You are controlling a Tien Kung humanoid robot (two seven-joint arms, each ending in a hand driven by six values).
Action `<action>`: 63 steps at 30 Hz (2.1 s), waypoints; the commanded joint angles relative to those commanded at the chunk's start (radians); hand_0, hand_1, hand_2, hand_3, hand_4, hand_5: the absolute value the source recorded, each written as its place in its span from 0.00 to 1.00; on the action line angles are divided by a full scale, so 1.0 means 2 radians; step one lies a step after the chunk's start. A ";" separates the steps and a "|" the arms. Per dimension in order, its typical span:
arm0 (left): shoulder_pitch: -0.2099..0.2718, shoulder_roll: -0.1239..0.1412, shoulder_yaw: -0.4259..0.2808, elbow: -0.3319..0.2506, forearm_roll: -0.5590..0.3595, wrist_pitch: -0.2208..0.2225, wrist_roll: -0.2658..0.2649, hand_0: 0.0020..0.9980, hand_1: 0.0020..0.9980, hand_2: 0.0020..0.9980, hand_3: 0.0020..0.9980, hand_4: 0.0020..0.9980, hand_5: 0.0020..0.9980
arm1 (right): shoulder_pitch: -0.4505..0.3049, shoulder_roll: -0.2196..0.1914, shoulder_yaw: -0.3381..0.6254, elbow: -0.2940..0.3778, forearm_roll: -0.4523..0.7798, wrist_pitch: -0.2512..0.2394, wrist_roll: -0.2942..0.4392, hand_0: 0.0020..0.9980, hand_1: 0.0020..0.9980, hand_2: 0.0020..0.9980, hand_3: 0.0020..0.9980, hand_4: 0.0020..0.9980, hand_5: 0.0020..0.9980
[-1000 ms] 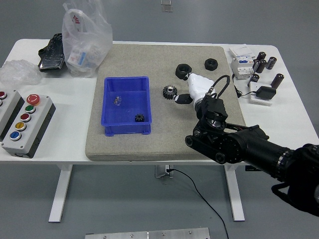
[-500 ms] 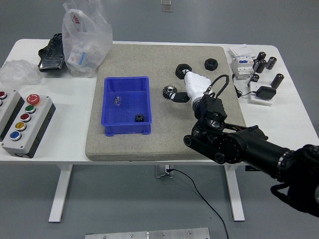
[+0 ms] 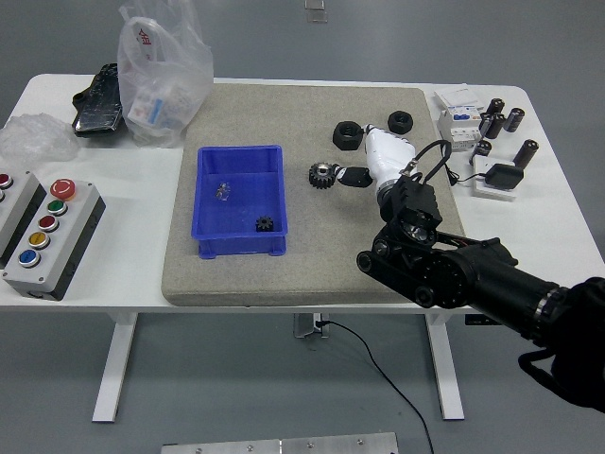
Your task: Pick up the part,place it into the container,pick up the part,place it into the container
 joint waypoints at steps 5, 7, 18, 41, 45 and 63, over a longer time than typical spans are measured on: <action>-0.001 0.000 0.000 0.000 0.000 0.000 0.000 0.74 0.65 0.61 0.74 0.75 0.61 | 0.001 0.001 -0.001 0.002 -0.001 0.005 -0.003 0.89 0.87 0.88 0.94 0.80 0.38; -0.002 0.000 0.001 0.000 -0.001 0.000 -0.001 0.74 0.65 0.61 0.74 0.75 0.61 | 0.001 0.002 -0.002 0.001 0.004 0.005 -0.001 0.89 0.87 0.88 0.94 0.80 0.38; -0.002 0.000 0.000 0.000 0.001 0.000 0.001 0.74 0.65 0.61 0.74 0.75 0.61 | 0.005 0.013 -0.023 -0.009 -0.014 0.057 -0.019 0.92 0.92 0.93 0.97 0.79 0.38; 0.003 -0.001 -0.003 0.000 0.004 0.001 -0.001 0.74 0.65 0.61 0.74 0.75 0.61 | -0.034 -0.032 0.089 0.043 -0.108 0.138 -0.019 0.92 0.90 0.93 1.00 0.78 0.42; 0.004 -0.002 -0.003 0.000 0.003 0.001 -0.002 0.74 0.65 0.61 0.74 0.75 0.61 | -0.048 -0.049 0.119 0.058 -0.113 0.145 -0.019 0.92 0.90 0.92 1.00 0.78 0.43; 0.005 -0.003 0.000 0.000 -0.001 0.001 -0.003 0.74 0.65 0.61 0.74 0.75 0.61 | -0.082 -0.063 0.106 0.140 -0.083 0.108 -0.019 0.87 0.83 0.87 0.98 0.80 0.43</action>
